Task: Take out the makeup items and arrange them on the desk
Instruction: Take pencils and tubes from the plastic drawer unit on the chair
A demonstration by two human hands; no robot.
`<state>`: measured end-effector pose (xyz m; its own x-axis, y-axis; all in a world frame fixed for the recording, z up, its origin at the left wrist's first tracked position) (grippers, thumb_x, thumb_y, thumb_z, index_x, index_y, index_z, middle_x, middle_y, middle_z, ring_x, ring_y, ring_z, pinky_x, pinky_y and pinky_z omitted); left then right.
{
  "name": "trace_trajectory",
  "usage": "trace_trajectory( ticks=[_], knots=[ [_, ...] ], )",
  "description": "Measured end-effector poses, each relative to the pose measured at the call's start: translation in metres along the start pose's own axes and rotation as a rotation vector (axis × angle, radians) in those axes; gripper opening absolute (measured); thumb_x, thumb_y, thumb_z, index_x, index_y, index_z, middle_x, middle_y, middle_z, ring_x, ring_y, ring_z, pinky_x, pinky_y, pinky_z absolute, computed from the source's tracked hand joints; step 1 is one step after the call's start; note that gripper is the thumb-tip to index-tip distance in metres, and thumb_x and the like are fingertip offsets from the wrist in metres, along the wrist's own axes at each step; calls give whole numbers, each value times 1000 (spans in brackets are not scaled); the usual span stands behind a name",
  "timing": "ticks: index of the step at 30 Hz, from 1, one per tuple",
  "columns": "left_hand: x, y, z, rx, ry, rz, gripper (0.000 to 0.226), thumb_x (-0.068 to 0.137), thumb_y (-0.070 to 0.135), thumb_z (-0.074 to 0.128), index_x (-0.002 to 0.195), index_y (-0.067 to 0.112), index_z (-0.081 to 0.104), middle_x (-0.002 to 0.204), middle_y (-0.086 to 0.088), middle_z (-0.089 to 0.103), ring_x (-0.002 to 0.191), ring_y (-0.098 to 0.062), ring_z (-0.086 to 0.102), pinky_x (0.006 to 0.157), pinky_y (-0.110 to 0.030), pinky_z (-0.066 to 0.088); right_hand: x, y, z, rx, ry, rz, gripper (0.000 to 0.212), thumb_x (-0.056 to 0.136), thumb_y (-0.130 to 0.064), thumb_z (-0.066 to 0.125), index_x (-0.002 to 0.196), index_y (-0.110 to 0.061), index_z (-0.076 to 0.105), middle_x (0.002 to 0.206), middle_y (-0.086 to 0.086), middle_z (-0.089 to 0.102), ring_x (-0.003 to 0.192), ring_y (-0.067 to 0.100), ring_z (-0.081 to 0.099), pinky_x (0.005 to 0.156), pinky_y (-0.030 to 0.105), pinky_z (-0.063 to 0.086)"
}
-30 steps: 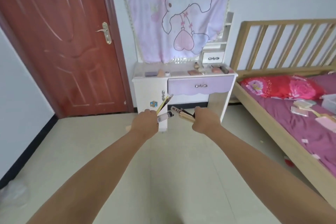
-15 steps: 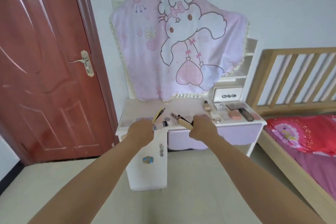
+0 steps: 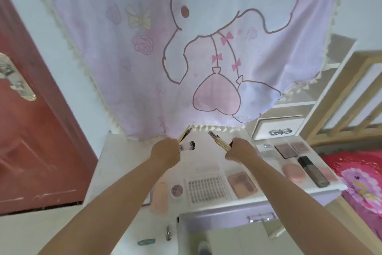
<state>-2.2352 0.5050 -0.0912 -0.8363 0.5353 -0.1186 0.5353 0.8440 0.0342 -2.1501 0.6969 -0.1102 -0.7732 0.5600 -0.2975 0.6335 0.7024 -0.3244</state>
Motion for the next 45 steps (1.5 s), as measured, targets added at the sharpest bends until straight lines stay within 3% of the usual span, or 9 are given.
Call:
trace_trajectory(
  ticks=[7,14,19,23,28,31,35,40,45],
  knots=[
    [135,21,68,-246,-245,-161,20,90,6,40,102,7,55,82,-1,48,97,-26,60,78,-32,47,144,18,46,70,-237,122,15,79,-8,50,70,-11,38,56,3,48,48,13,45,45,21,33],
    [180,50,146,-659,-440,-484,30,90,8,39,60,12,34,56,-1,42,49,-16,43,33,-17,33,202,43,90,193,-318,256,9,81,-10,50,82,-7,42,59,1,45,50,12,42,43,21,32],
    [193,77,176,-807,-515,-563,9,89,10,44,89,6,51,64,2,39,78,-20,47,57,-26,35,211,59,108,310,-299,288,20,81,-13,56,91,-7,41,72,1,46,71,20,49,46,21,32],
    [192,92,185,-921,-495,-623,37,88,28,54,114,2,50,71,2,42,68,-13,47,52,-21,34,212,63,114,339,-289,254,26,80,-14,61,97,-5,43,87,7,51,76,21,50,48,21,35],
    [187,92,181,-1010,-412,-747,48,97,36,35,118,-4,52,120,-20,54,101,-30,55,85,-33,45,211,73,113,319,-246,207,34,84,-22,58,110,-2,49,102,11,56,81,20,50,65,24,40],
    [184,89,173,-1002,-382,-714,45,100,27,27,114,-5,55,108,-19,58,99,-30,54,89,-34,44,208,75,110,307,-220,177,36,87,-21,55,115,0,48,116,16,52,92,26,54,76,28,41],
    [175,90,167,-893,-442,-589,36,98,27,32,72,10,50,71,1,43,66,-12,43,58,-22,36,198,58,100,165,-196,82,38,88,-19,52,119,1,42,122,16,47,108,28,50,91,31,41],
    [146,55,132,-482,-389,-370,39,97,25,34,129,7,45,132,-10,45,119,-24,44,95,-33,41,179,17,86,-141,-108,-146,49,90,-25,45,131,-1,32,142,18,29,133,31,27,111,35,22],
    [51,-37,85,-193,-163,-535,37,96,18,36,131,12,45,134,-7,44,126,-25,39,102,-35,37,110,-87,107,-189,-206,-538,37,88,-17,45,121,-1,40,129,17,41,122,31,38,101,34,33]
  ],
)
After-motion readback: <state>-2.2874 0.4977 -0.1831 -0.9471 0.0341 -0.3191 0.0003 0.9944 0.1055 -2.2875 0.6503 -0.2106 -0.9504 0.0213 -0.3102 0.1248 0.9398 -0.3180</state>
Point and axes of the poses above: each hand's wrist, its own x-axis towards the middle knuckle, its own z-axis out of the palm, y = z × x, the point moved 9 cm from there along x, towards the middle knuckle
